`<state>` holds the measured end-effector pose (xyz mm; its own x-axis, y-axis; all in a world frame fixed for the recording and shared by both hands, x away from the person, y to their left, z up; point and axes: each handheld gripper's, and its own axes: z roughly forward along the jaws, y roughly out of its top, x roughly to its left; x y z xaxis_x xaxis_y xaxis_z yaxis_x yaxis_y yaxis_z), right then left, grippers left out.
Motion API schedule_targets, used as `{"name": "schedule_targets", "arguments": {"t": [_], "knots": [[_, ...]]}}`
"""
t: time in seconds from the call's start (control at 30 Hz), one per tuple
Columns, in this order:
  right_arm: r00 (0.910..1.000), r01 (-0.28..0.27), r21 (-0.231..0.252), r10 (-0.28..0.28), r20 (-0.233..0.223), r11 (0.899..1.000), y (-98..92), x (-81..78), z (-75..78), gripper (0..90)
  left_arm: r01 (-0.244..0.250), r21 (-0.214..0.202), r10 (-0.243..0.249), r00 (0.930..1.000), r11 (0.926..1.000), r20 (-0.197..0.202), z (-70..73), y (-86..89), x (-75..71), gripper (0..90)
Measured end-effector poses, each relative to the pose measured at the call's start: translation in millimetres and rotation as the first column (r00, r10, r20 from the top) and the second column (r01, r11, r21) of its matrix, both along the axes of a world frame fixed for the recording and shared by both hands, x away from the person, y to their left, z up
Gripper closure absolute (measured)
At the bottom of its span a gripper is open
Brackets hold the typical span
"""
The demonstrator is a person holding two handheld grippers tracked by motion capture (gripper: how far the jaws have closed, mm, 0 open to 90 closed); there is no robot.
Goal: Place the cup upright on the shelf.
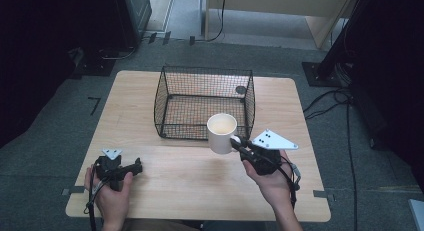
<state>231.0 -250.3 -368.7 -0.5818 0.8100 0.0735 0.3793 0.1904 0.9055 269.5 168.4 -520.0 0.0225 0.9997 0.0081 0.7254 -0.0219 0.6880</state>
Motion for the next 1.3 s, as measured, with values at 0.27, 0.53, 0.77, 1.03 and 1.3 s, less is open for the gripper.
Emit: {"name": "schedule_targets", "arguments": {"t": [0.27, 0.53, 0.77, 1.03, 1.3], "knots": [[0.9998, 0.017, 0.007, -0.017, 0.003, 1.0, 1.5, 15.6, 6.8, 80.6, 0.001, 0.001, -0.001, 1.0, 1.0, -0.001, 0.1, 0.1, 0.0, 0.0], [0.9992, 0.038, 0.02, -0.038, 0.006, 0.999, 6.7, 35.7, 8.3, 80.6, 0.001, 0.001, -0.001, 1.0, 1.0, -0.002, 0.1, 0.1, 0.0, 0.0], [0.9982, 0.058, 0.005, -0.058, 0.017, 0.998, 14.6, 53.3, 8.1, 80.6, 0.001, 0.0, -0.001, 1.0, 1.0, -0.002, 0.1, 0.1, 0.0, 0.0], [0.9943, 0.104, -0.01, -0.104, 0.026, 0.995, 18.7, 71.6, 1.1, 80.6, 0.0, -0.001, 0.0, 1.0, 1.0, 0.0, 0.0, 0.0, 0.0, 0.0], [0.9878, 0.156, -0.02, -0.155, 0.015, 0.988, 18.4, 96.1, -10.9, 80.6, 0.0, 0.001, 0.0, 1.0, 1.0, 0.0, 0.0, 0.1, 0.0, 0.0]]}}
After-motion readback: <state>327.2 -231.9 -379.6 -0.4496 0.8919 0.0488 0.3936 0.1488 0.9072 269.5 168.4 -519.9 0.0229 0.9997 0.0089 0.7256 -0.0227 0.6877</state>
